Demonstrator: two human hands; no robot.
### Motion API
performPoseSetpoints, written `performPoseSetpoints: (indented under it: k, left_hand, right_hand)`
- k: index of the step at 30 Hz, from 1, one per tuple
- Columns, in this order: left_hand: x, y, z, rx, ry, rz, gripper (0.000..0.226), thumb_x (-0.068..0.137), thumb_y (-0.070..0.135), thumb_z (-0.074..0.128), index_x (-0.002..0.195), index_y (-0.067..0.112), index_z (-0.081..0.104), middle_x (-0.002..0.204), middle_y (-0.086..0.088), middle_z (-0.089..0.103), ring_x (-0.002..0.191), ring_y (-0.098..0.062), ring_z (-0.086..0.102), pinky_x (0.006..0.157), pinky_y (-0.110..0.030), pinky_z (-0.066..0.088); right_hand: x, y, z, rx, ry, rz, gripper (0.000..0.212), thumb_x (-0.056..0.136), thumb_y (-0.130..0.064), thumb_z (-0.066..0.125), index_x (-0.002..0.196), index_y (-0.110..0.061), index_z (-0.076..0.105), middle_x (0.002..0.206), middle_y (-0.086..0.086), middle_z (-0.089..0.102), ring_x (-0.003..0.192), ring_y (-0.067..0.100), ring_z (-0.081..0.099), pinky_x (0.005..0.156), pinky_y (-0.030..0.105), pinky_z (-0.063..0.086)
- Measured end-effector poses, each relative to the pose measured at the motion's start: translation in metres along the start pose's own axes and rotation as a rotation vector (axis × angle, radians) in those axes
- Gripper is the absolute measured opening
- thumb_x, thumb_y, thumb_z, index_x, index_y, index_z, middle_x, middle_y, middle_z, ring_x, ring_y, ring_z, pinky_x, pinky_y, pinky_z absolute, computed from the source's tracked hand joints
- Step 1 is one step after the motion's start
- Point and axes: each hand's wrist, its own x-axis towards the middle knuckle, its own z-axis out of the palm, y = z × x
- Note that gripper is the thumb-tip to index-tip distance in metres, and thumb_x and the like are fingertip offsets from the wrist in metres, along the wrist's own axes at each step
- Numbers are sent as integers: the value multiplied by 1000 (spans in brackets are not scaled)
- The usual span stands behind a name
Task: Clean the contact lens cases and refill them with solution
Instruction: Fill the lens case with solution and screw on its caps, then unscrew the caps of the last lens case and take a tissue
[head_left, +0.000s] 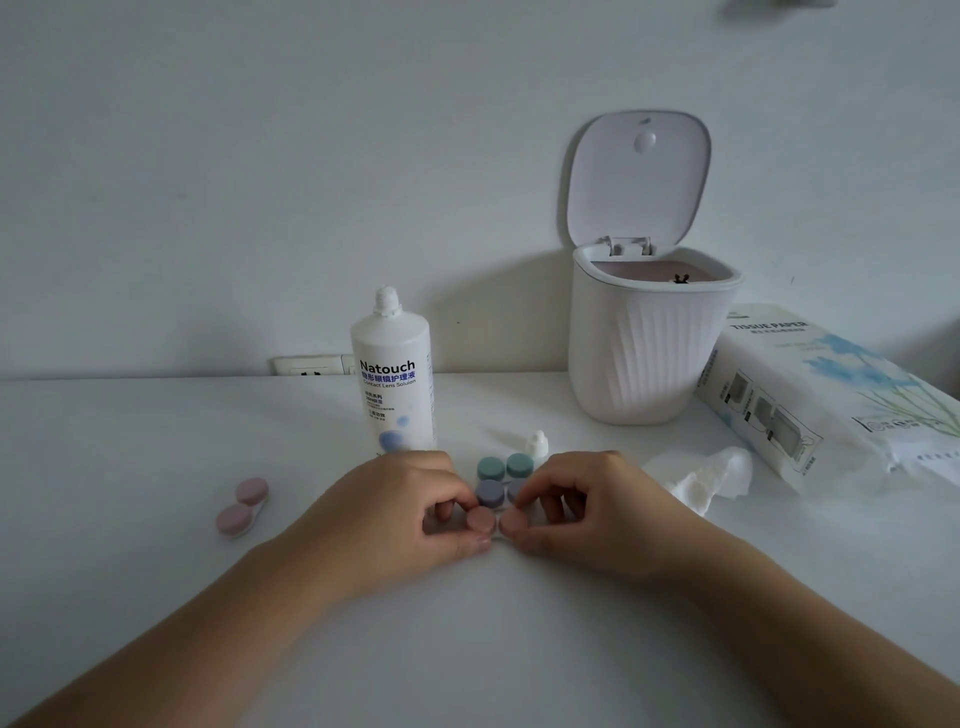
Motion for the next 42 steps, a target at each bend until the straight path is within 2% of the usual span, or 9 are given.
performPoseSetpoints:
  k: [7, 12, 15, 19, 23, 30, 36, 40, 42]
  left_hand:
    - [-4, 3, -13, 182, 49, -60, 57, 74, 85, 48, 87, 34, 69, 79, 19, 57, 72, 4, 54, 63, -21, 44]
    - [-25, -8, -45, 233, 134, -154, 21, 85, 58, 63, 80, 37, 66, 81, 17, 58, 67, 2, 53, 57, -21, 37]
    - [-49, -23, -67, 333, 219, -346, 11, 86, 50, 68, 86, 39, 65, 84, 17, 58, 60, 2, 52, 57, -21, 36]
    - [-78, -48, -87, 420, 227, -639, 39, 82, 62, 65, 107, 32, 65, 94, 15, 55, 75, -7, 57, 66, -26, 39]
    - [-98, -55, -86, 422, 225, -764, 58, 75, 85, 51, 99, 33, 63, 93, 17, 57, 84, -11, 60, 71, -28, 44]
    - [-101, -48, -73, 327, 264, -723, 42, 75, 62, 65, 54, 28, 52, 62, 9, 52, 56, -4, 52, 51, -24, 36]
    - [-98, -47, -71, 227, 251, -670, 38, 84, 55, 64, 70, 20, 63, 71, 4, 61, 65, -12, 60, 61, -33, 51]
    - [-88, -32, -72, 19, 144, -495, 8, 80, 46, 72, 82, 38, 70, 87, 20, 61, 71, -4, 60, 66, -26, 48]
    - [-79, -23, -69, -31, 51, -393, 9, 82, 45, 72, 88, 40, 70, 93, 22, 60, 69, -4, 58, 65, -22, 47]
  right_hand:
    - [0, 4, -5, 101, 51, 78, 23, 74, -51, 84, 77, -32, 71, 61, -12, 54, 53, 1, 42, 52, 17, 33]
    - [1, 8, -6, 88, 125, 106, 22, 83, -42, 77, 70, -26, 69, 53, -15, 51, 49, 2, 40, 50, 17, 34]
    - [0, 10, -5, 82, 140, 109, 27, 87, -35, 75, 65, -24, 66, 49, -15, 45, 47, 3, 37, 48, 17, 31]
    - [2, 12, -5, 63, 142, 123, 31, 89, -35, 74, 62, -24, 65, 48, -15, 45, 47, 3, 37, 49, 17, 33]
    - [1, 11, -5, 45, 155, 135, 31, 91, -34, 72, 64, -19, 67, 48, -15, 45, 47, 3, 37, 50, 17, 35]
    - [0, 9, -5, 48, 155, 161, 31, 91, -35, 71, 69, -14, 70, 49, -14, 45, 46, 2, 37, 48, 17, 34]
    - [-1, 9, -5, 78, 146, 163, 32, 91, -33, 71, 68, -11, 69, 49, -13, 43, 47, 3, 34, 48, 16, 33]
    - [-2, 7, -6, 86, 137, 147, 30, 91, -32, 71, 64, -18, 66, 48, -14, 43, 47, 3, 35, 48, 15, 33]
    - [-3, 6, -6, 108, 132, 137, 28, 90, -31, 72, 64, -23, 65, 49, -15, 44, 47, 2, 36, 48, 14, 33]
